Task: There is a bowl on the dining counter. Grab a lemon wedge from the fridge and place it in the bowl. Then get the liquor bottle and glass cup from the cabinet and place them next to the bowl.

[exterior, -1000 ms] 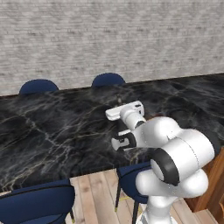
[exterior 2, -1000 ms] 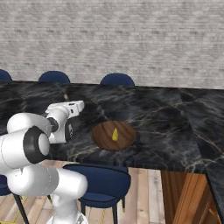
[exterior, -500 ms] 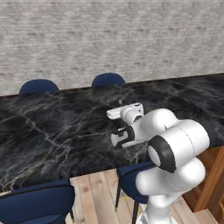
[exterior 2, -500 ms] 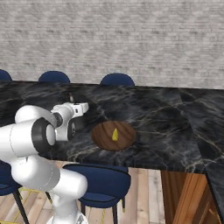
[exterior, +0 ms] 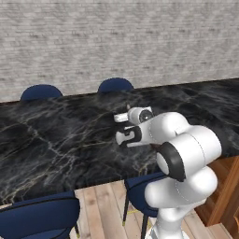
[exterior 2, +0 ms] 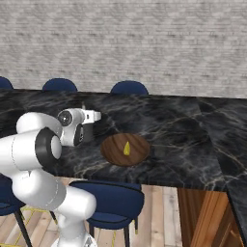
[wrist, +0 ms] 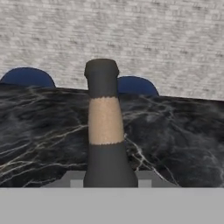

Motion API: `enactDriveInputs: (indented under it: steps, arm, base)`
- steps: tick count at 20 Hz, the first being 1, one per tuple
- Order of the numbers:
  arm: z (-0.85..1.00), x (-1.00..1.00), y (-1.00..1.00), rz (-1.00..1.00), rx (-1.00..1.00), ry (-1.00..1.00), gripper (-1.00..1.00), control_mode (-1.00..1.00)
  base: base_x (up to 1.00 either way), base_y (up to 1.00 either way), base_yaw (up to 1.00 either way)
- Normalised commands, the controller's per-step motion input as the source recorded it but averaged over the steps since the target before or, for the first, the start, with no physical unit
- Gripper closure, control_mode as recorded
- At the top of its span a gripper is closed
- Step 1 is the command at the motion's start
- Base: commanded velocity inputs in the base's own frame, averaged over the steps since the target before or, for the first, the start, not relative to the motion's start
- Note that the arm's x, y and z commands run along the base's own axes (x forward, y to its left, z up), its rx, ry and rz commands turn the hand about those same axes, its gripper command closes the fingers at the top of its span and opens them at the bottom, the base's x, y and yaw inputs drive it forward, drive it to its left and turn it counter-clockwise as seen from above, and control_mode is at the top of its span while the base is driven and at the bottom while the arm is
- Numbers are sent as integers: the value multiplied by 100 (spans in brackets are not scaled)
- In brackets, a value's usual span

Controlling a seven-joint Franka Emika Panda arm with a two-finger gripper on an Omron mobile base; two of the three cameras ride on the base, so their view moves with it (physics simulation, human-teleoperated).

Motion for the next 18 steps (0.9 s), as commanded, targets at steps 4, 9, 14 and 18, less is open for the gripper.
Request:
enactDriveInputs:
  steps: [4, 9, 14, 18]
  arm:
    - [-23, 1, 0, -1, 1, 0, 100, -100]
    - [-26, 0, 0, -20, 0, -4, 100, -100]
    - [-16, 0, 4, -51, 0, 0, 100, -100]
    - [-1, 0, 42, -41, 0, -4, 100, -100]
  base:
    - [0, 0, 0]
    - [0, 0, 0]
    - [0, 0, 0]
    - [0, 0, 0]
